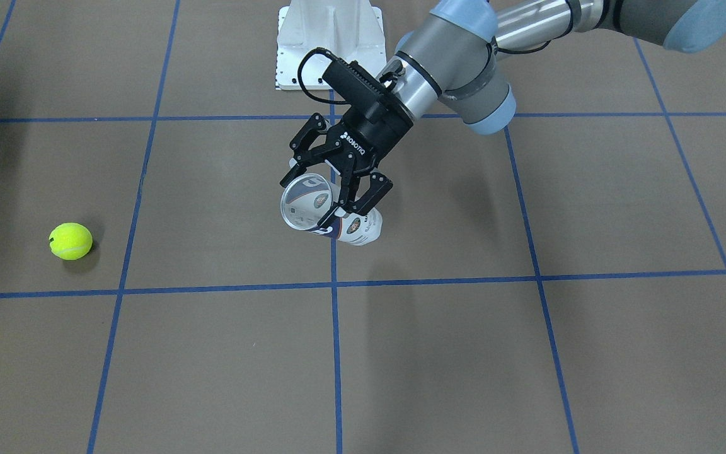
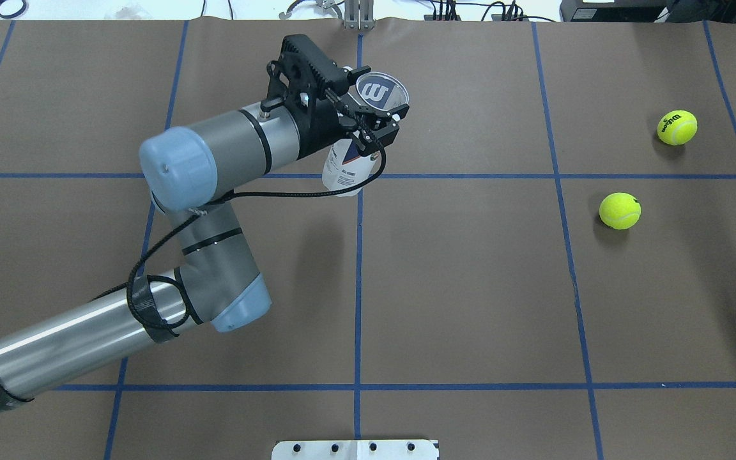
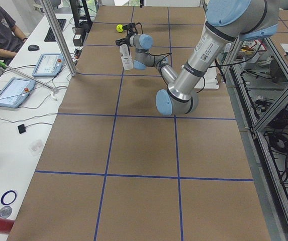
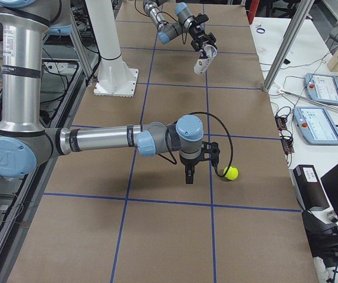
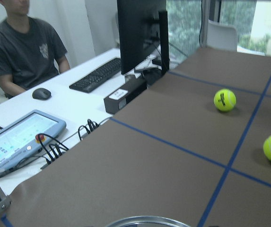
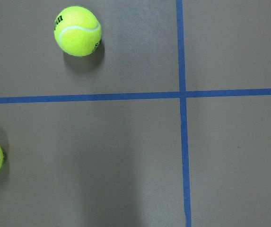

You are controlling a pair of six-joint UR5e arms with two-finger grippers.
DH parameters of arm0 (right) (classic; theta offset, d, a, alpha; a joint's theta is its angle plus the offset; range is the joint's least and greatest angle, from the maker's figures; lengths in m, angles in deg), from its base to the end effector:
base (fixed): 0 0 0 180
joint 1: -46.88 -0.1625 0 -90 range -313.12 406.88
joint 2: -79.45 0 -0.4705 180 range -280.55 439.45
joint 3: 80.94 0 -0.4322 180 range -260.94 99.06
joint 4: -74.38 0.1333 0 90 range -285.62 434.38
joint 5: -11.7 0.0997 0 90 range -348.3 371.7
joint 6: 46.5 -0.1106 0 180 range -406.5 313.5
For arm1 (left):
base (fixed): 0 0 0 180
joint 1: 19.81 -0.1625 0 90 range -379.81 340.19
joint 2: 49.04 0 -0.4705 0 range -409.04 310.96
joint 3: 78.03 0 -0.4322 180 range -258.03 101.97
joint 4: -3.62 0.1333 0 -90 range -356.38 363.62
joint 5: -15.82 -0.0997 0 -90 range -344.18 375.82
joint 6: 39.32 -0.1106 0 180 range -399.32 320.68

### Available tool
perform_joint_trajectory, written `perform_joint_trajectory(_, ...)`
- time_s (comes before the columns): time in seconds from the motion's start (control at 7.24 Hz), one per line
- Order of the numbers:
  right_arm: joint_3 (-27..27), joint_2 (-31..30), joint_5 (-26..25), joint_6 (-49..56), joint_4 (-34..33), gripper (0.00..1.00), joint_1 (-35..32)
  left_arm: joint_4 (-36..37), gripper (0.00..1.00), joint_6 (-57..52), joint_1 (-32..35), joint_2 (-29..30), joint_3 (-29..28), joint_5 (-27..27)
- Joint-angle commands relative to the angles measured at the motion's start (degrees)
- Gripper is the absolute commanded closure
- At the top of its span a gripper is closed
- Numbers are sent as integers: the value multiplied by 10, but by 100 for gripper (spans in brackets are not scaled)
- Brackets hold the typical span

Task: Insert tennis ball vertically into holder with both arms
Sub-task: 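Lift the can with the left gripper and stand it upright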

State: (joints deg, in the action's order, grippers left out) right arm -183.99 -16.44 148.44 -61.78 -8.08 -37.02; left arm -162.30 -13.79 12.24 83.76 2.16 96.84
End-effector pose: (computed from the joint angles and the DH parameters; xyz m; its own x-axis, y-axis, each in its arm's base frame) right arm -0.0003 -0.4990 0.6247 0.6655 0.0060 0.7464 -0.0753 0.9954 0.0591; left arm 0.5585 -0.5273 0.1427 0.4675 0.7589 -0.4534 0.5277 0.1719 0.8319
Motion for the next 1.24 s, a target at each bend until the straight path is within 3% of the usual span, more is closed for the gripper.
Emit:
perform_joint_trajectory(0.0,-18,0,9,-8,22,0,19,-191,18,2,-47,-3,-93,-109)
perform_joint_trajectory(0.41,-24,0,-22,-134,76,0,95,-311,19,-3,-66,-21,-130,-137)
perform_joint_trajectory(1.1,-20,43,-45,-210,76,1,173,-311,18,-7,-76,-22,-134,-138)
